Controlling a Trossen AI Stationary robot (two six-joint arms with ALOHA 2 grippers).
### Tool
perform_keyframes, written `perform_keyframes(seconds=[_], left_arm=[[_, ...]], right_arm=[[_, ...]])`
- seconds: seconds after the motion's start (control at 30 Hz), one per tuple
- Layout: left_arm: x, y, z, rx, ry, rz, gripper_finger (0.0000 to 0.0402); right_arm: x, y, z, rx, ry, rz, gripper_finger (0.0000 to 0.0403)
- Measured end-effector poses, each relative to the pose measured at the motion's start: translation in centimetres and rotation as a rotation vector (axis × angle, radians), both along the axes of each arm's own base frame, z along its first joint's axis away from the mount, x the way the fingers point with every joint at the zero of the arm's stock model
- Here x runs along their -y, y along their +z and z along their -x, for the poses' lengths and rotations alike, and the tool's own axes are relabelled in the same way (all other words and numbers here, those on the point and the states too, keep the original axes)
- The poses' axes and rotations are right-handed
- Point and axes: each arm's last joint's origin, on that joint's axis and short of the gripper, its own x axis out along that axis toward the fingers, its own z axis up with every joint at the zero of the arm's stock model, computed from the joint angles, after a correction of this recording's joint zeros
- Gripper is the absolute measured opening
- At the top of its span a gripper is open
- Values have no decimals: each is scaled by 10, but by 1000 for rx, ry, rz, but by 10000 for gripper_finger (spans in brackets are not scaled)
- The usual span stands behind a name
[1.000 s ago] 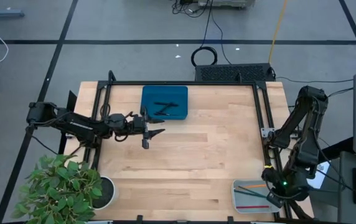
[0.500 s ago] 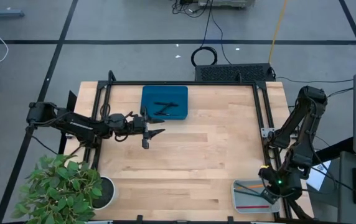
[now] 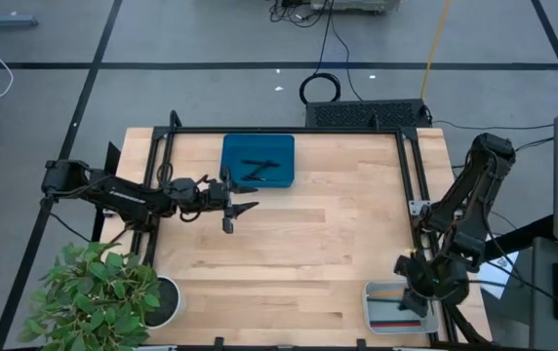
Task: Sort pens & pencils
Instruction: Return to Home Position
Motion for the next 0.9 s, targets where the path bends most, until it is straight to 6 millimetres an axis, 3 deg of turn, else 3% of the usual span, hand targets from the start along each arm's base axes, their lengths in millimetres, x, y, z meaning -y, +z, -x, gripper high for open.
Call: perform_keyframes(seconds=[0.13, 0.37, 0.57, 0.73, 0.9], left_arm=[[0, 0, 0, 0, 0, 2, 175], [0, 0, 0, 1, -3, 36, 175], [0, 0, 0, 0, -4, 49, 175], [-1, 2, 4, -33, 6, 49, 175], [-6, 16, 24, -71, 36, 77, 175]], right_arm=[[14, 1, -22, 241, 26, 190, 85], [54, -3, -72, 496, 258, 619, 8], [104, -36, -113, 800, 236, 923, 1], [154, -63, -113, 1021, 59, 1149, 1], [182, -56, -109, 1206, -28, 1205, 0]])
